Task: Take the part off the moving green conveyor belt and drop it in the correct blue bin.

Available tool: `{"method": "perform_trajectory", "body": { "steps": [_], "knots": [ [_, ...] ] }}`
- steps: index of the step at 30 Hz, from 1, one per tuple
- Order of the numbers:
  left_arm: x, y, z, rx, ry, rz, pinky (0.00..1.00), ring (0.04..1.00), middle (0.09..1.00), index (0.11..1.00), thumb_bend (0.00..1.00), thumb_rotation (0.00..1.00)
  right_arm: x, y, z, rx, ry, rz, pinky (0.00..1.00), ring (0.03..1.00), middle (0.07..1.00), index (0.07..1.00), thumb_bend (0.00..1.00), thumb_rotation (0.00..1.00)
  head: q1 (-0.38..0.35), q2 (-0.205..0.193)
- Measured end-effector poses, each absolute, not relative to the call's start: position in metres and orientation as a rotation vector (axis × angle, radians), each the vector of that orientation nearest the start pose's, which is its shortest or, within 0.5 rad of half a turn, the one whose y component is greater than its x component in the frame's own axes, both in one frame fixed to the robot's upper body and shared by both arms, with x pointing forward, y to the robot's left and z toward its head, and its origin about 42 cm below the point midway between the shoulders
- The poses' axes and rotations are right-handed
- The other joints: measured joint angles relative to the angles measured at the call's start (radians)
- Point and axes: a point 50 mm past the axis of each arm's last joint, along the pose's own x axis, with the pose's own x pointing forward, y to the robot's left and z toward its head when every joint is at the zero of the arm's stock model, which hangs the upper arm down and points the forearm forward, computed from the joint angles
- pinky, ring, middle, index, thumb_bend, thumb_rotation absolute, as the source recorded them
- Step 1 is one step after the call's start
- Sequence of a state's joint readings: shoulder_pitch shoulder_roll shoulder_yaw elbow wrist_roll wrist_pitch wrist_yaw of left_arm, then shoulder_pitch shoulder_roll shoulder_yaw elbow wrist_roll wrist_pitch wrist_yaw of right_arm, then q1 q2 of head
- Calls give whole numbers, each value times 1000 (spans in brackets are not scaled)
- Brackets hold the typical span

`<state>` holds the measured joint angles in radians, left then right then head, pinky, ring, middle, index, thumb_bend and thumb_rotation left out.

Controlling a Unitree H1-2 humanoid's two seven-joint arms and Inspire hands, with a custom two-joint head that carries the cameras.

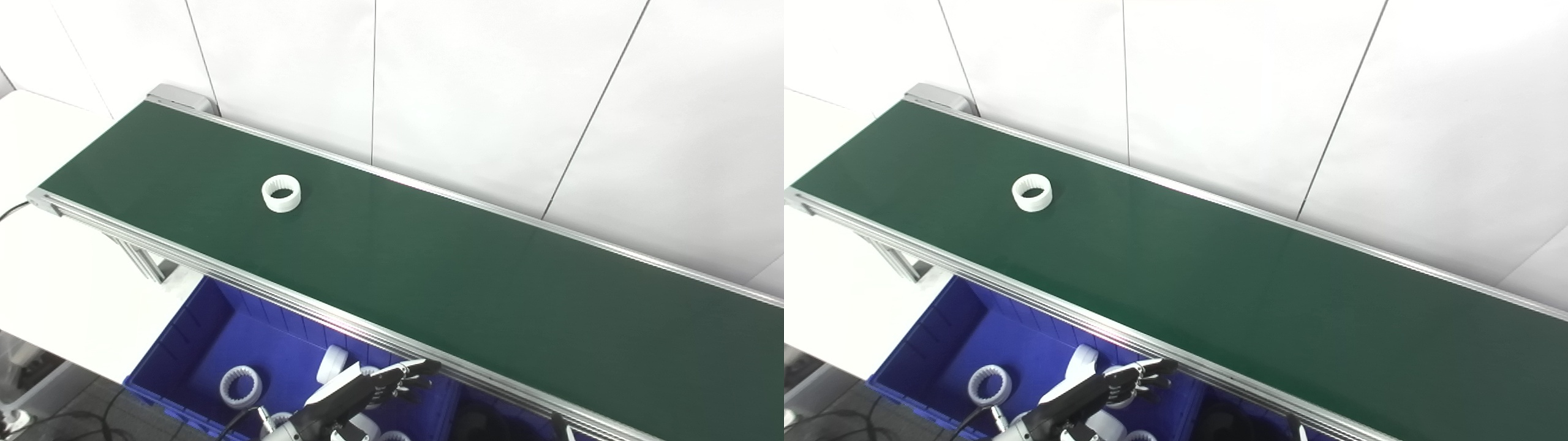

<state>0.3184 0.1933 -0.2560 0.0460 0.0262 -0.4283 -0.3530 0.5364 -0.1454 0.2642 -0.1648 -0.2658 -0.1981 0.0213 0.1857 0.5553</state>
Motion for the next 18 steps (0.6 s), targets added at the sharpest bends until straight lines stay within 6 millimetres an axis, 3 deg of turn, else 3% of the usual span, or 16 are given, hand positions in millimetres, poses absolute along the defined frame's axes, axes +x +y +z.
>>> {"method": "perform_trajectory", "body": {
  "steps": [5, 10, 16, 18],
  "knots": [
    [152, 203, 48, 94, -72, -572, 774, 876, 930, 914, 797, 365, 93, -200, 52, -288, 136, 261, 955, 986, 1000, 1000, 786, 373, -9, 11],
    [164, 206, 73, 117, -160, -545, 776, 893, 943, 925, 799, 433, 95, -200, 49, -299, 134, 264, 940, 980, 1000, 1000, 795, 394, -20, 21],
    [201, 212, 115, 211, -277, -510, 818, 919, 979, 945, 748, 447, 99, -199, 49, -296, 124, 265, 959, 991, 1000, 1000, 809, 365, -31, 41],
    [216, 215, 123, 248, -299, -490, 821, 913, 973, 946, 750, 483, 100, -198, 49, -294, 120, 264, 908, 956, 987, 999, 819, 369, -31, 46]
  ]
}}
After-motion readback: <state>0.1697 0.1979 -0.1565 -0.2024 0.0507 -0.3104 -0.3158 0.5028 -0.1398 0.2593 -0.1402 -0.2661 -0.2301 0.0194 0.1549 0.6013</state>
